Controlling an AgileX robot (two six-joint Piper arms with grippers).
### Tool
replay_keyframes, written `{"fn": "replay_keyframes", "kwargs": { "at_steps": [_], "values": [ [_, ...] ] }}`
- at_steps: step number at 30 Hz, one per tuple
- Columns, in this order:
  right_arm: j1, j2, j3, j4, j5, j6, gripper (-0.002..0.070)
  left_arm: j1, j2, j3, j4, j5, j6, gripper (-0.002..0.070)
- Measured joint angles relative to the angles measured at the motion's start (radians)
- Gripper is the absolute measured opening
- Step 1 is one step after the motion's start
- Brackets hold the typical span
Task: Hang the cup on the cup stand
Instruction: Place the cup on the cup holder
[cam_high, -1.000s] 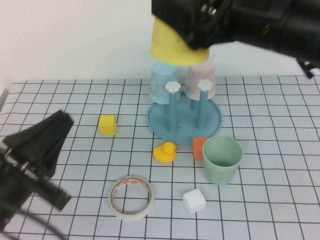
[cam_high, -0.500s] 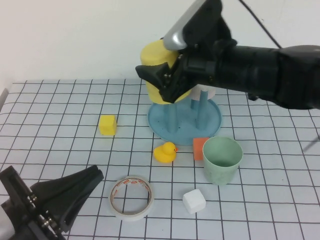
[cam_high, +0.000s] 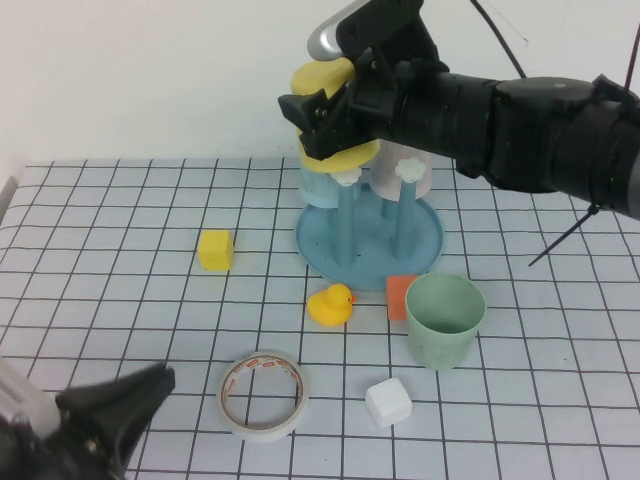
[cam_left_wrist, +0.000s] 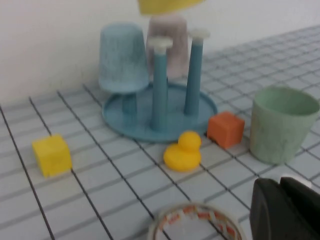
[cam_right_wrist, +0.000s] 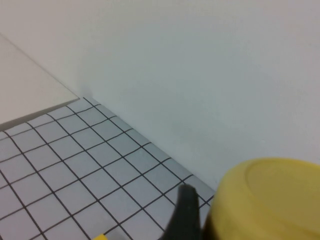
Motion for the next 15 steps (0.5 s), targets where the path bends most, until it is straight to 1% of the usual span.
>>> {"fn": "replay_keyframes", "kwargs": {
  "at_steps": [4,9,12,15],
  "values": [
    [0.0,0.002,0.0,0.005,-0.004,0.016,0.0585,0.0,-0.045,0.056,0.0,0.007,-0.011,0.0],
    [0.0,0.002,0.0,0.005,-0.004,0.027,0.0585,0.0,-0.192,0.134,-0.045,0.036,-0.011,0.0],
    [0.0,0.002,0.0,0.005,-0.005,0.027,0.0585,0.0,-0.308,0.151,-0.1,0.121,-0.011,0.0],
    [0.0,0.002,0.0,0.005,-0.007,0.027,0.0585,0.0,-0.429,0.153,-0.12,0.233,-0.011,0.0]
  ]
}}
